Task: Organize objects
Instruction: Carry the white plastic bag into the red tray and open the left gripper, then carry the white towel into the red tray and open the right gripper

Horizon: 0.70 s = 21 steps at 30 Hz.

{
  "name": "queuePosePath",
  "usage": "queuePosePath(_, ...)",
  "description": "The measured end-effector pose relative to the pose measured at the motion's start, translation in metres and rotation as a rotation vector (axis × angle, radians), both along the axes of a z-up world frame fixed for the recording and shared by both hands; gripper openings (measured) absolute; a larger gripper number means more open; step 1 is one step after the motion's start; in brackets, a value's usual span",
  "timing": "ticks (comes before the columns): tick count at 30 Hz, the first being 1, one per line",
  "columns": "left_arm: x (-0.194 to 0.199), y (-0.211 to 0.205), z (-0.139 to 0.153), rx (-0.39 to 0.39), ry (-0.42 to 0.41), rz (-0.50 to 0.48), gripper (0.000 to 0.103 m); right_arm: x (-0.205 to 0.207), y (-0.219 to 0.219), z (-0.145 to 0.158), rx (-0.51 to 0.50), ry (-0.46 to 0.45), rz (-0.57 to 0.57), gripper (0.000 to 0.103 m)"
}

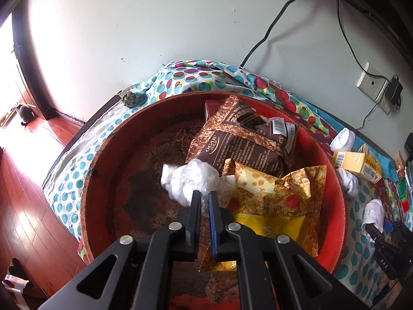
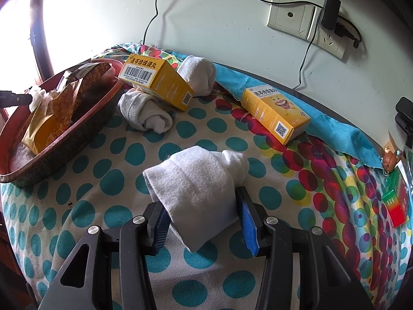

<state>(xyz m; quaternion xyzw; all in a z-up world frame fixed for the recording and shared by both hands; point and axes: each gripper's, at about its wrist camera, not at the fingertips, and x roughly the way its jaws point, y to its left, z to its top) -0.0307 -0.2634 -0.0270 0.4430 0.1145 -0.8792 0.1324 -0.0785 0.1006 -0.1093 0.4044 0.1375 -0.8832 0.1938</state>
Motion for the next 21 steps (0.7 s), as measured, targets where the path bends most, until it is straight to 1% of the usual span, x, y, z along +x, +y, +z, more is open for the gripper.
queuePosePath(2, 0.001, 0.001, 0.002, 0.002, 0.006, 0.002, 0.017, 0.0, 0.0, 0.0, 0.002, 0.001, 0.0, 0.045)
queuePosePath(4, 0.002, 0.002, 0.007, -0.014, 0.008, 0.008, 0.022, 0.0, 0.0, 0.0, 0.002, 0.001, 0.0, 0.045)
queuePosePath(7, 0.004, 0.002, 0.015, -0.019, 0.01, 0.013, 0.035, 0.0, 0.0, 0.0, 0.004, 0.002, 0.001, 0.045)
queuePosePath(11, 0.013, -0.003, 0.033, 0.022, 0.048, 0.019, 0.038, 0.001, 0.0, 0.001, 0.003, 0.001, 0.0, 0.044)
queuePosePath(14, 0.02, -0.008, 0.047, 0.028, 0.061, 0.035, 0.039, 0.002, -0.001, 0.001, 0.007, 0.007, 0.004, 0.043)
queuePosePath(17, 0.026, -0.008, 0.057, 0.006, 0.067, 0.054, 0.04, 0.004, -0.003, 0.002, 0.016, 0.017, 0.013, 0.04)
queuePosePath(21, 0.031, -0.008, 0.064, 0.015, 0.041, 0.071, 0.041, 0.004, -0.002, 0.004, 0.004, 0.022, 0.018, 0.037)
